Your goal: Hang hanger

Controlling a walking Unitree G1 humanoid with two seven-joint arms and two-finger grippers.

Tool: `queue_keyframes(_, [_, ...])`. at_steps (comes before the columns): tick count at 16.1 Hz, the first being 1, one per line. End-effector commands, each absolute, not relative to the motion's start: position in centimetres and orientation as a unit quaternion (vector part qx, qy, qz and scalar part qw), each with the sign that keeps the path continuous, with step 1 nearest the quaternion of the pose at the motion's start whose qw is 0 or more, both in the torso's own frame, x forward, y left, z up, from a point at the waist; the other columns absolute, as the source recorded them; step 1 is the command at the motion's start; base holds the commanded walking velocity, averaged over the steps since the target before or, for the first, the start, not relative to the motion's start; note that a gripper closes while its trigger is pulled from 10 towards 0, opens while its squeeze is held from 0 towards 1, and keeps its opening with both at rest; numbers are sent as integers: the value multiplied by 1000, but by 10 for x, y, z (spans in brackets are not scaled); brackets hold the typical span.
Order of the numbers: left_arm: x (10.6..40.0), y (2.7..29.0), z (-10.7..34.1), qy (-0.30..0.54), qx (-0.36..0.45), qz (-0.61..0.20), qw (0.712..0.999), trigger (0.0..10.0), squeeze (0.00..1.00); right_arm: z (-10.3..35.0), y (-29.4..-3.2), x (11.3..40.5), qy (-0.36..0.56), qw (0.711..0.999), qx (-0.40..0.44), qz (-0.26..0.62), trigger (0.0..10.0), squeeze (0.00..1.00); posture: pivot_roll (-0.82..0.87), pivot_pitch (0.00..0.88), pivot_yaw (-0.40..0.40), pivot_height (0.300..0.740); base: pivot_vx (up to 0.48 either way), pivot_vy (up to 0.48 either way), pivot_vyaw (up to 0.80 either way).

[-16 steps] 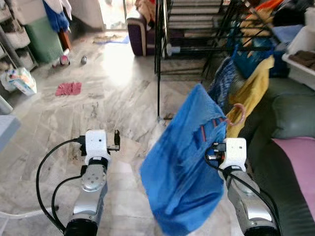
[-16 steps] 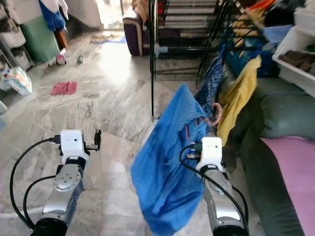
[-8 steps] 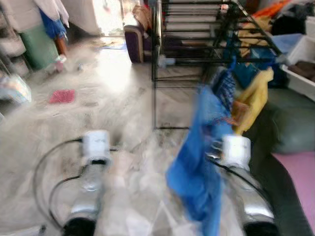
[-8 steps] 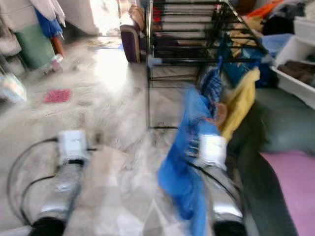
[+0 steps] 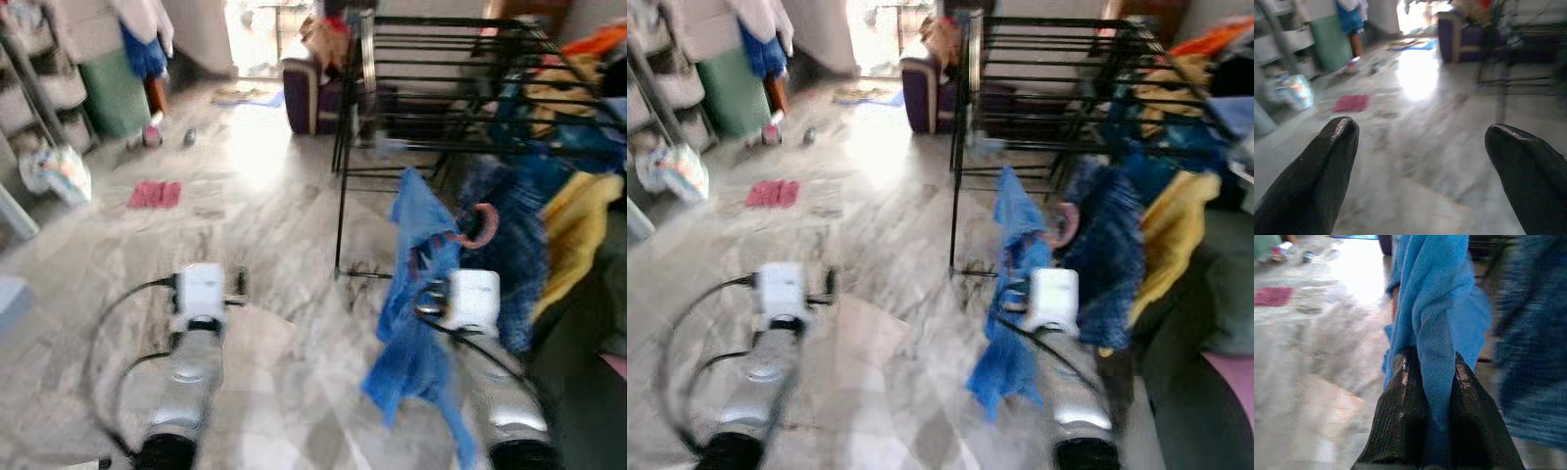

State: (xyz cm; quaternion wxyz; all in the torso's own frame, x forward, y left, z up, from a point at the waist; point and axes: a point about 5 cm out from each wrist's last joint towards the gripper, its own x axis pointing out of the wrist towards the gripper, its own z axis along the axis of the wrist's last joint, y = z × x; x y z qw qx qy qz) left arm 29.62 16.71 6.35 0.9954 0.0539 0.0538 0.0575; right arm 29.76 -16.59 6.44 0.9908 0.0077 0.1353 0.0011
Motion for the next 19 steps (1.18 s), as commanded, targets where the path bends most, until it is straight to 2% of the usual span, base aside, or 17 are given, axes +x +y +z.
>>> queue_keyframes(1, [299, 156, 66, 51, 51, 45, 996, 10000, 0, 66, -183, 299, 137, 990, 0, -33, 10000, 0, 16, 0, -5, 740, 424, 0, 0])
queue_keyframes(11, [298, 152, 63, 62, 58, 36, 996, 10000, 0, 63, -188, 299, 151, 987, 0, -55, 10000, 0, 16, 0, -4, 740, 461, 0, 0])
queue_keyframes(13, [297, 151, 61, 67, 56, 40, 995, 10000, 0, 63, -188, 300, 151, 987, 0, -56, 10000, 0, 16, 0, -6, 740, 371, -300, 0])
queue_keyframes(16, [296, 152, 61, 68, 42, 47, 996, 10000, 0, 64, -187, 301, 149, 987, -2, -56, 10000, 0, 18, 0, -8, 740, 85, -424, 0])
queue_keyframes(19, [295, 152, 62, 60, 28, 49, 997, 10000, 0, 62, -186, 301, 157, 986, -5, -51, 10000, 0, 20, 0, -8, 740, 80, 0, 0])
